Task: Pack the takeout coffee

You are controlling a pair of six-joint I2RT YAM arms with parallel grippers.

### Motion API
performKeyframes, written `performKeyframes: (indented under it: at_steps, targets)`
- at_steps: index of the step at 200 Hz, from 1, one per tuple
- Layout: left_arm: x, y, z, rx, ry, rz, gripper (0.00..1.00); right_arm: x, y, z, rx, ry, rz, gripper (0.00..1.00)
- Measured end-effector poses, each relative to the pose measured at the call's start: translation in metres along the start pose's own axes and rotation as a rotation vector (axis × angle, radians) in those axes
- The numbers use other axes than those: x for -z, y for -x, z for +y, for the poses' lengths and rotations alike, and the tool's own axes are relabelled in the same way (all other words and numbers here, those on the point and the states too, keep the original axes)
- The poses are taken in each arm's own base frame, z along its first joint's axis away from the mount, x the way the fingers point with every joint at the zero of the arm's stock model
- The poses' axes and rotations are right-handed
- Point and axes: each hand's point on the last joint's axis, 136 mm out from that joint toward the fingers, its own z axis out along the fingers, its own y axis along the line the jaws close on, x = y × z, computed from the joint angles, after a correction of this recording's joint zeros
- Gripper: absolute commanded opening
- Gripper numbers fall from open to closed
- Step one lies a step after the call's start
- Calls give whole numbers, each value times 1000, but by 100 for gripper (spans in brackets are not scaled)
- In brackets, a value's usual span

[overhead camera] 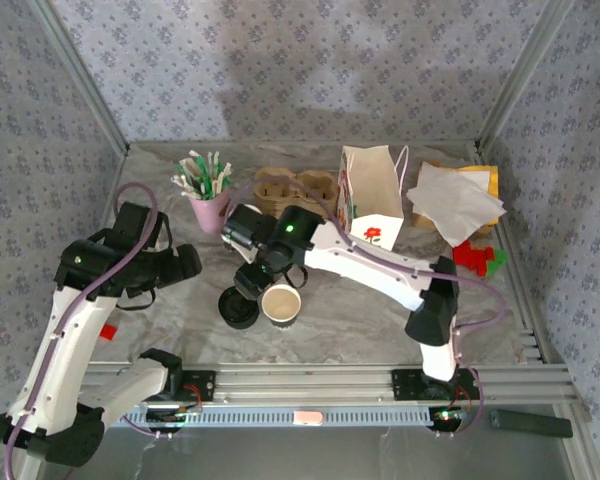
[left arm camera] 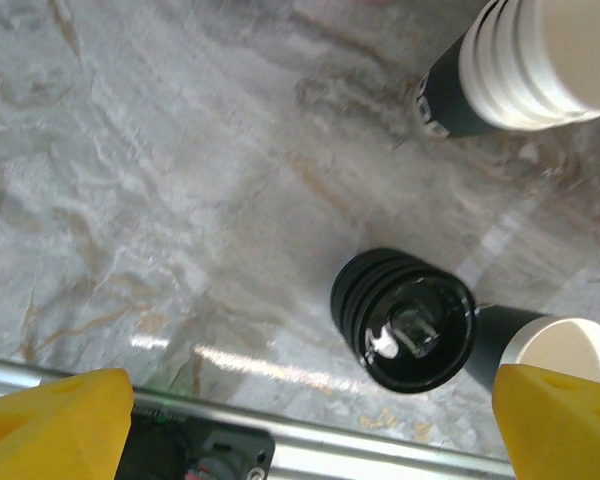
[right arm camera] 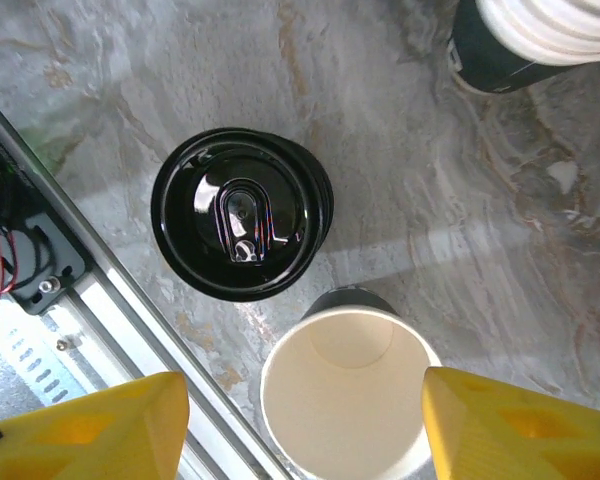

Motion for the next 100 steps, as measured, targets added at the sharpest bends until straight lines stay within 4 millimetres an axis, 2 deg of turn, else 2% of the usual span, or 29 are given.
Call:
performKeyframes:
  at_steps: [48,73,100]
  targets:
    - [-14,-22,13,2,34,63,87,-52,-8,1,32,-6,110,59]
    - [-26,-30,14,15,25,85,87,-69,-10,4,44,3,147,58]
    - [-32,-27,10,16,17,79,87,-80,-10,5,44,4,166,56]
